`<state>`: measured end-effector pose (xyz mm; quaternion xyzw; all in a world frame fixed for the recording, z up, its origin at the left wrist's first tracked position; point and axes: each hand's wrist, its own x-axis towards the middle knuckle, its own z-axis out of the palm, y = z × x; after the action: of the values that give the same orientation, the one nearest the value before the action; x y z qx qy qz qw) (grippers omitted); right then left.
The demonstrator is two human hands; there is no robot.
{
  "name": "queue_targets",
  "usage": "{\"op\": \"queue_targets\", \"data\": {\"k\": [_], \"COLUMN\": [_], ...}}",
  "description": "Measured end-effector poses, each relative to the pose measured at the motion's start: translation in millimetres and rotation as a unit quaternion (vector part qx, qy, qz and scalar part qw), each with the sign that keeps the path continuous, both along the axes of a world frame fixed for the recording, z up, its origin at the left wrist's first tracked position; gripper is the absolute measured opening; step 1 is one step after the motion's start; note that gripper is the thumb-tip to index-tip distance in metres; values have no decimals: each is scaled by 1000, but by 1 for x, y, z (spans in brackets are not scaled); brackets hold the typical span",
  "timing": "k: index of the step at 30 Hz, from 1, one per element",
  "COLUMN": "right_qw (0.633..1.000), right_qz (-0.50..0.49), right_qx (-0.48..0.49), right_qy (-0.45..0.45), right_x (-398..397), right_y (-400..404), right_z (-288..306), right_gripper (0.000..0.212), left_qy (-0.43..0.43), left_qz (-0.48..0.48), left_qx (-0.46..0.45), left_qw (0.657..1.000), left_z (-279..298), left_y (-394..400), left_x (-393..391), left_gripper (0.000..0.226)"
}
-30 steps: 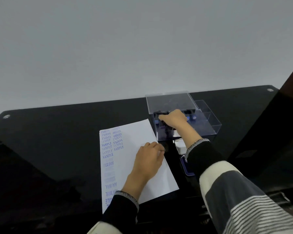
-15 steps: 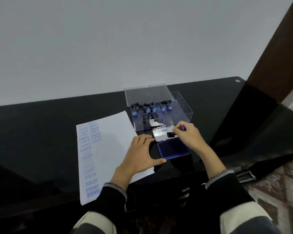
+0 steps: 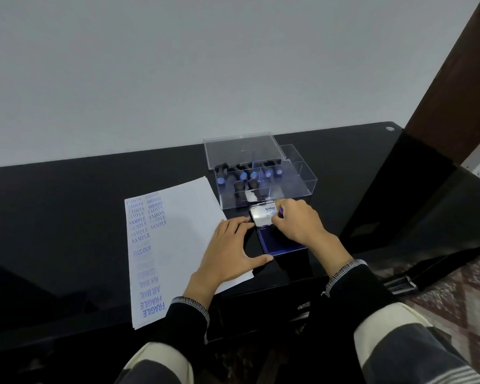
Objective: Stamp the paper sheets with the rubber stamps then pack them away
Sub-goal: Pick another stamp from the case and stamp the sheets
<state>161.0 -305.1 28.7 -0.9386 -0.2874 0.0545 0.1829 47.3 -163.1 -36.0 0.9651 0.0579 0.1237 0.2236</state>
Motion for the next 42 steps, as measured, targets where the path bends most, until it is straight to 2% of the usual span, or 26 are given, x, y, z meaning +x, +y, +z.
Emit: {"op": "queue_targets", "data": {"k": [6, 8, 11, 13, 16, 18, 24, 28, 35, 42], "right_qw": [996, 994, 997, 999, 998, 995, 996, 993, 994, 989], "right_qz": [21, 25, 6, -13, -18, -16, -55, -47, -68, -64], "right_qx": [-43, -53, -24, -2, -8, -22, 8, -6, 24, 9], "right_qy": [-80, -97, -69, -45, -68, -91, -69, -107, -79, -133], "right_x": [-6, -9, -8, -8, -10, -13, -13, -17, -14, -20], "right_y": [5, 5, 4, 3, 4, 4, 6, 6, 6, 4], "right_z": [-4, -5, -9, -11, -14, -16, -19, -21, -23, -31], "right_gripper": [12, 12, 14, 22, 17, 14, 17, 12, 17, 15], "left_qy": [21, 34, 21, -4, -19, -18, -21, -22, -20, -24], "left_qz": [-6, -7, 14, 36, 82, 119, 228, 285, 321, 321], "left_qx": [-8, -42, -116, -123, -121, -128, -121, -116, -87, -74], "left_qw": [1000, 998, 993, 992, 989, 985, 966, 951, 943, 944], "left_z": [3, 8, 17, 22, 22, 22, 20, 17, 7, 4], "left_y": [2, 3, 10, 23, 54, 75, 128, 146, 151, 150], "left_x": [1, -1, -5, -9, -19, -30, -67, -85, -103, -107], "left_gripper": [91, 90, 70, 51, 31, 27, 28, 30, 38, 38]}}
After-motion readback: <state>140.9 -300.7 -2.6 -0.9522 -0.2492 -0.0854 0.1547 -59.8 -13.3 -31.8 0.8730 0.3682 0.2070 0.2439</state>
